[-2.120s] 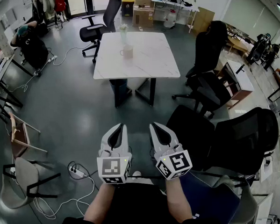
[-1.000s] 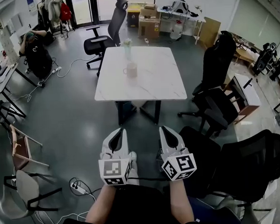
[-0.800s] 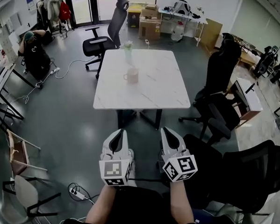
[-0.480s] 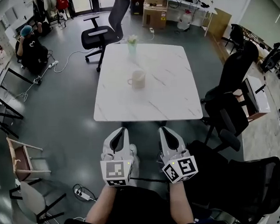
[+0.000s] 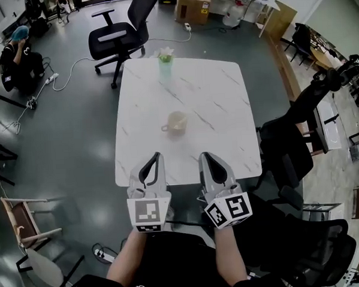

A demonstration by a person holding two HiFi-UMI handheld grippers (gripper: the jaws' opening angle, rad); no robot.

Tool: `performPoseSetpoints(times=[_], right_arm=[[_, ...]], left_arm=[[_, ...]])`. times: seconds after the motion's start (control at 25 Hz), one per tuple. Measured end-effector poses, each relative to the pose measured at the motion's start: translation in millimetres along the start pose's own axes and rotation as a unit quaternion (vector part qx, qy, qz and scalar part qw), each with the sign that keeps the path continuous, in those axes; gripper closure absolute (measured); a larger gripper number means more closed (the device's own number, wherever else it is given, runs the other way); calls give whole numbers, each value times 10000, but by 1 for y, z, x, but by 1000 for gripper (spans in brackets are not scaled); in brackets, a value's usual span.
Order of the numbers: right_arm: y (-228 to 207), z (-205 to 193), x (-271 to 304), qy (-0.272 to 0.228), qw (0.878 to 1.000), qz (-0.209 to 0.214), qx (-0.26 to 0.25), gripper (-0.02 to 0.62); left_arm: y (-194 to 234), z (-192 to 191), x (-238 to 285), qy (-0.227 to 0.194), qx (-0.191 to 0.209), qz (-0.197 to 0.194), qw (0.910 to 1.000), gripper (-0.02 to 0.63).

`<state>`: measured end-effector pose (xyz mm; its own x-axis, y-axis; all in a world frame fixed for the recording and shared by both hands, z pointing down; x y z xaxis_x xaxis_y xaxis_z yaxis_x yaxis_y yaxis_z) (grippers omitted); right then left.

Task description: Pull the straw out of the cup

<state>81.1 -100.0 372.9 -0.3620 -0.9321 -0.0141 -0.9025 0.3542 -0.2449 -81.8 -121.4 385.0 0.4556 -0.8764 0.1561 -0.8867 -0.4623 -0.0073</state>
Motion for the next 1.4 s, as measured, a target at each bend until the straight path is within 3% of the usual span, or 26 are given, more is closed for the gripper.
performPoseSetpoints(times=[0.36, 0.96, 1.4], right_arm=[[-29, -11, 41, 275, 9994, -158, 107, 592], [-77, -64, 90, 1010, 9936, -142, 479, 589], [-105, -101, 124, 1364, 9878, -42, 751, 537]], left_arm=[[11, -11, 48, 244, -127, -163, 9995, 604], [6, -54, 99, 923, -281, -181, 9952, 604], [9, -78, 129, 1218, -317, -118, 9920, 606]])
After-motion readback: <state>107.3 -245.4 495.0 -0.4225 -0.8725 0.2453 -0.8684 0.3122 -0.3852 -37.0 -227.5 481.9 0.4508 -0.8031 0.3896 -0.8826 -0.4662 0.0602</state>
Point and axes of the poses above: the fingertips, and each gripper's own axes: x forward along the fingers, y to its left, z out of its top, the point moved 5 cm from there along -x, backward along the fingers, and after that the axes turned 4 degrees about -y, right-handed, at the moved point
